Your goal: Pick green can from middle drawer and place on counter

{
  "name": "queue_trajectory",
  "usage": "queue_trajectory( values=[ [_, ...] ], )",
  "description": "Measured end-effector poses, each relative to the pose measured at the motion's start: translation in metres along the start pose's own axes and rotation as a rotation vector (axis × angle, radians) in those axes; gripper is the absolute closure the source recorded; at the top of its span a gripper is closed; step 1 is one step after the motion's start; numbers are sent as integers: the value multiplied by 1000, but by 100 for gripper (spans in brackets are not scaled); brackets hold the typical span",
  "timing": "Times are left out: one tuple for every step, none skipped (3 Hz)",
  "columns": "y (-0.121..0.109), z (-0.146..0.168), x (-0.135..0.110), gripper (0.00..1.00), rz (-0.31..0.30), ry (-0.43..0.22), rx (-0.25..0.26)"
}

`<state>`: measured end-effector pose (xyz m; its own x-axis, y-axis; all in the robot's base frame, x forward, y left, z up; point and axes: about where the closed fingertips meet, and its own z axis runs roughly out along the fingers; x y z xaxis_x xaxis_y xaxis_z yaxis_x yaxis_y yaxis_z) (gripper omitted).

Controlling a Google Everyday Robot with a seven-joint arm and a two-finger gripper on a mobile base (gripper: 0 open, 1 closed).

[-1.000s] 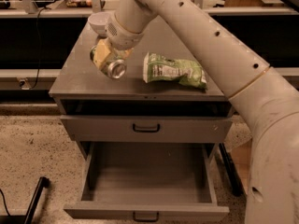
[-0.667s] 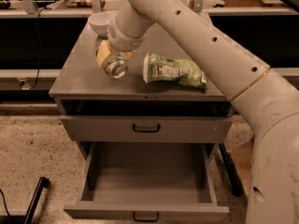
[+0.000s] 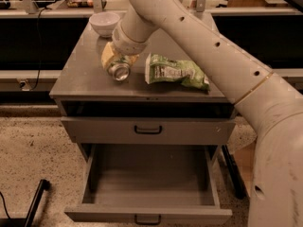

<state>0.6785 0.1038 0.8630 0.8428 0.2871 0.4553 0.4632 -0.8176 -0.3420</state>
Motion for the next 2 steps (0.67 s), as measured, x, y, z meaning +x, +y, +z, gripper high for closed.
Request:
queue_trajectory(
  values=[
    [-1, 3, -1, 37, -1, -4, 2],
    [-1, 6, -1, 14, -3, -7, 3]
  ],
)
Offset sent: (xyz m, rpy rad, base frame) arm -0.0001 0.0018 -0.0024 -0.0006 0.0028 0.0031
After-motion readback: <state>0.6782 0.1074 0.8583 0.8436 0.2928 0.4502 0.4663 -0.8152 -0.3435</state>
